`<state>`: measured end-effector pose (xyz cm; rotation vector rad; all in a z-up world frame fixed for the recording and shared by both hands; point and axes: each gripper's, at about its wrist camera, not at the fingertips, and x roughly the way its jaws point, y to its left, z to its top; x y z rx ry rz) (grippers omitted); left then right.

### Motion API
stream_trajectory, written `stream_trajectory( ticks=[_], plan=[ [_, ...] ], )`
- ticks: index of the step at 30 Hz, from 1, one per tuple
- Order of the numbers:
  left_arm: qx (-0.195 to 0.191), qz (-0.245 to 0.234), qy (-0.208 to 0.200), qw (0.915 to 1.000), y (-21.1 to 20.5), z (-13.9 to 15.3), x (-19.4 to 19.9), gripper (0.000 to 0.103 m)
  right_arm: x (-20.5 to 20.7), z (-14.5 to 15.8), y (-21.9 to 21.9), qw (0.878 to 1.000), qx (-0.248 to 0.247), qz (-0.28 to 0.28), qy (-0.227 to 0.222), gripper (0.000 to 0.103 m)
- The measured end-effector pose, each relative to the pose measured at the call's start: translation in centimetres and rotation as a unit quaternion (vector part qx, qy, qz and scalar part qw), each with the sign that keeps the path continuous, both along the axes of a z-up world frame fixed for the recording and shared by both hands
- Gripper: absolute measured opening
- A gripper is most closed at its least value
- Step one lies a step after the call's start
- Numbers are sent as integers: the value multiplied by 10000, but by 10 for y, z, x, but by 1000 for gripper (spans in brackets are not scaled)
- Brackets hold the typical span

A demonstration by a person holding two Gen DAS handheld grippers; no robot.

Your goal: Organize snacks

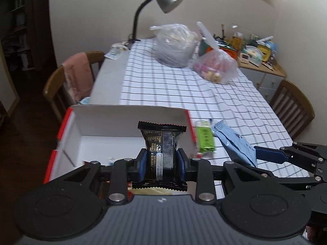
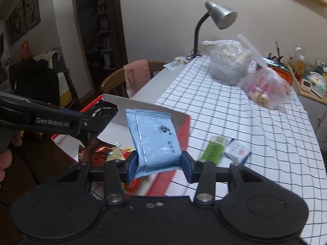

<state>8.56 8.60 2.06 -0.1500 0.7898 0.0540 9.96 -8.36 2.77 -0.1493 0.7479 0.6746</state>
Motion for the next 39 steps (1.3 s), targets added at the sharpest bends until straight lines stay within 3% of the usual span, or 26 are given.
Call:
stream_trajectory(
  ticks=[9, 17, 29, 39],
  plan=[
    [111, 402, 183, 9990, 61, -17, 5, 30, 15, -28, 52, 9989, -407, 146, 176, 43],
    [227, 561, 523, 9968, 87, -45, 17, 30, 27, -59, 80, 9965, -661, 284, 430, 43],
    [426, 440, 1076, 9923, 83, -88, 31, 30, 29, -83, 87, 9936, -834, 362, 672, 44],
    [467, 314, 1132, 9920, 77, -94, 32, 30, 31, -80, 83, 9939, -775, 270, 732, 46]
  ],
)
